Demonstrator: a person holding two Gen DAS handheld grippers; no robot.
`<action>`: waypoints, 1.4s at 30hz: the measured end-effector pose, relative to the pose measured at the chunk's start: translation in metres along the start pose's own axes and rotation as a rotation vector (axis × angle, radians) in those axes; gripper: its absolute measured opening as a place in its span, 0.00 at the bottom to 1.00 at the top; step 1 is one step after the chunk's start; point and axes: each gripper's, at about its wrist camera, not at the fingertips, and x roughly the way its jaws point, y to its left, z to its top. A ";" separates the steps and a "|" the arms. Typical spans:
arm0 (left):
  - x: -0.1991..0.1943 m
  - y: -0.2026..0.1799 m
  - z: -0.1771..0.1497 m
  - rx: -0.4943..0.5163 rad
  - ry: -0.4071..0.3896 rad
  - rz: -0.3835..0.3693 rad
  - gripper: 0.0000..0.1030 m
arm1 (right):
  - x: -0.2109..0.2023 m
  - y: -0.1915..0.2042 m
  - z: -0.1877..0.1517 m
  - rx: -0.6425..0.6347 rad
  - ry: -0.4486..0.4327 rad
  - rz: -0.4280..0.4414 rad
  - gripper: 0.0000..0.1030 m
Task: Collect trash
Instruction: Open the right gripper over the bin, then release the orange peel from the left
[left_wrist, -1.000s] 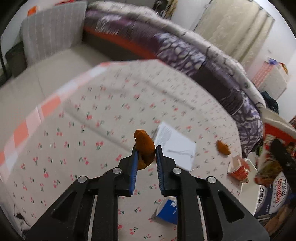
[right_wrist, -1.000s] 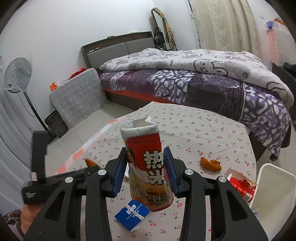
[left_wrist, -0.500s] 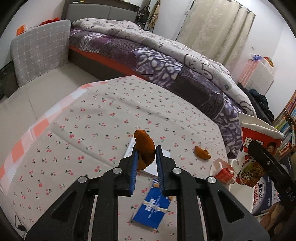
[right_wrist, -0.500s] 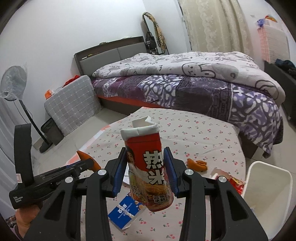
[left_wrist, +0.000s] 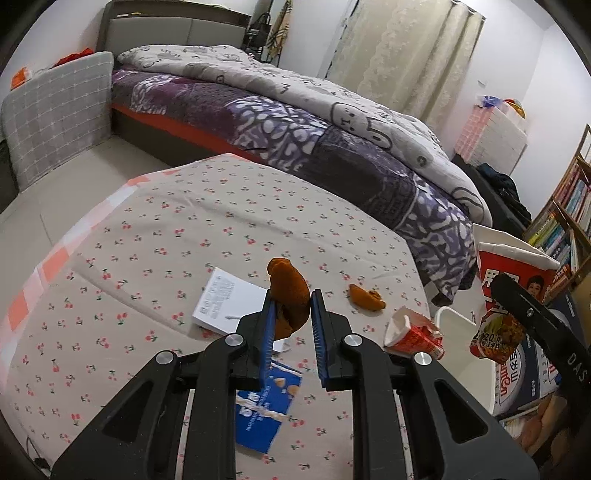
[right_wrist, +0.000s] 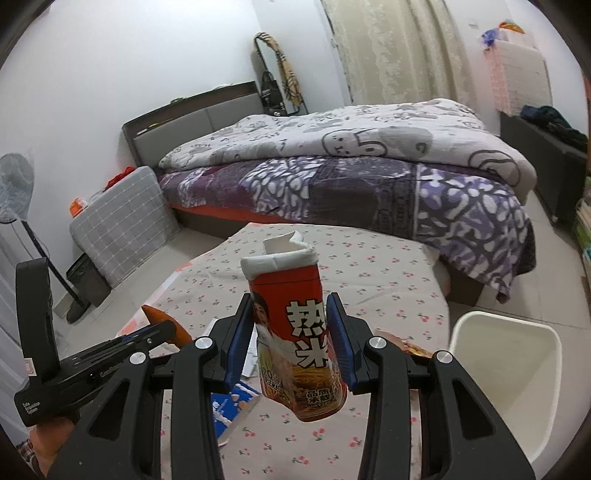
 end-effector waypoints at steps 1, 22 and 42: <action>0.001 -0.004 0.000 0.005 0.001 -0.003 0.18 | -0.002 -0.004 0.000 0.006 -0.002 -0.006 0.39; 0.016 -0.081 -0.026 0.142 0.032 -0.082 0.18 | -0.060 -0.131 -0.004 0.277 -0.023 -0.236 0.51; 0.041 -0.204 -0.068 0.310 0.109 -0.210 0.18 | -0.119 -0.212 -0.011 0.471 -0.099 -0.366 0.78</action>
